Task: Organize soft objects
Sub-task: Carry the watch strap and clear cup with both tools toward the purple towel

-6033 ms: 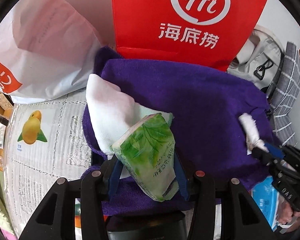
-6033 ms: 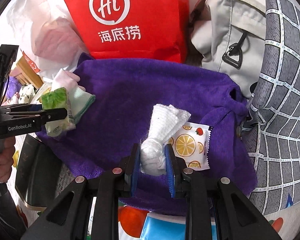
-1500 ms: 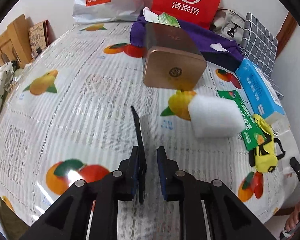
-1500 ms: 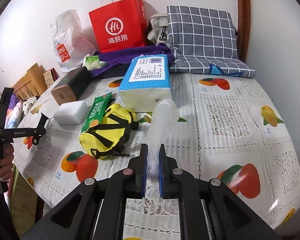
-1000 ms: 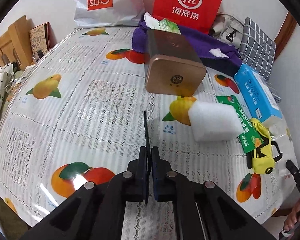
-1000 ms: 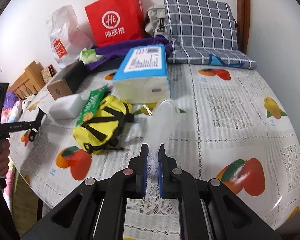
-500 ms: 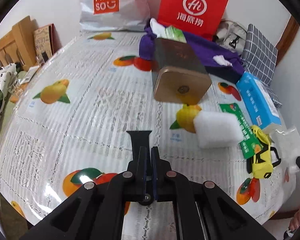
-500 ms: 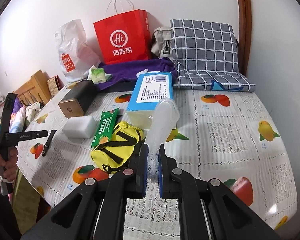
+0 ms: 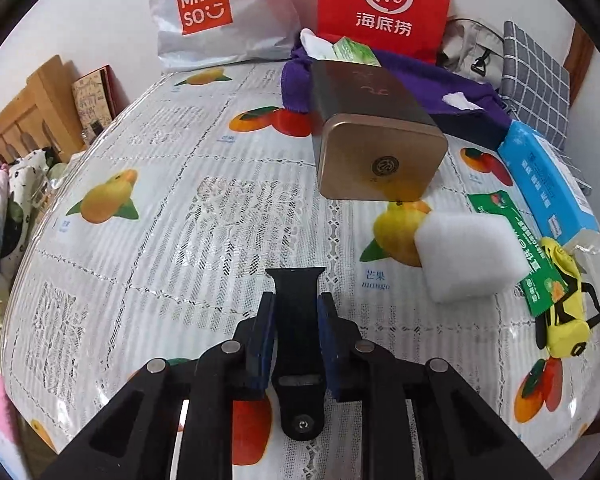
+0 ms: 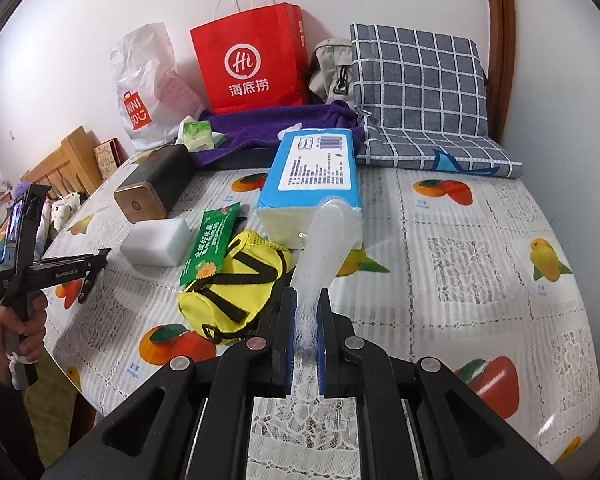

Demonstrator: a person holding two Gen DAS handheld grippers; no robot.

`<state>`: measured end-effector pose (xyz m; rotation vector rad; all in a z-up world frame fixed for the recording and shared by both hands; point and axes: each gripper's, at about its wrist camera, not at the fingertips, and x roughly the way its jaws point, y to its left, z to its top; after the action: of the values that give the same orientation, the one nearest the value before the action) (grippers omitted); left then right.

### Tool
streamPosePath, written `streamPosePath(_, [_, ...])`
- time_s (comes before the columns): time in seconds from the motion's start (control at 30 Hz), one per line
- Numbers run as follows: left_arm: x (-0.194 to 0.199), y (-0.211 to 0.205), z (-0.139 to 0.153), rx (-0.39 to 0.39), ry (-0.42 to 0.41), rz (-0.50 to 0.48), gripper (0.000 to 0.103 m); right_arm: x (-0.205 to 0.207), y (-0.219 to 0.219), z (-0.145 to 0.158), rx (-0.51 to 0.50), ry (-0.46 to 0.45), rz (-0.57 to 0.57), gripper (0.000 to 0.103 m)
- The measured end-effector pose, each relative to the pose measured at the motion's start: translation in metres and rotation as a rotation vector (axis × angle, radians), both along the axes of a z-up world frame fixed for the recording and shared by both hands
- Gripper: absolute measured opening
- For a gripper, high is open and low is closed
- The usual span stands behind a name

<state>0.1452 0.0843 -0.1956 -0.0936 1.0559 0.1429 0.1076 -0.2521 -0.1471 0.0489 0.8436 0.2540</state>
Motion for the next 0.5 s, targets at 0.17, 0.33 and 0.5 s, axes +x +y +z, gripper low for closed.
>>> streamPosePath(0.17, [-0.001, 0.009, 0.007, -0.087, -0.011, 0.001, 0.019, 0.006, 0.006, 0.005, -0.001, -0.010, 0.012, 0.009])
streamPosePath(0.33, [-0.003, 0.009, 0.021, -0.082, -0.042, -0.003, 0.020, 0.009, 0.009, 0.012, 0.001, -0.029, 0.029, 0.009])
streamPosePath(0.5, [0.002, 0.006, 0.040, -0.074, -0.075, -0.012, 0.020, 0.016, 0.012, 0.024, 0.003, -0.054, 0.040, 0.009])
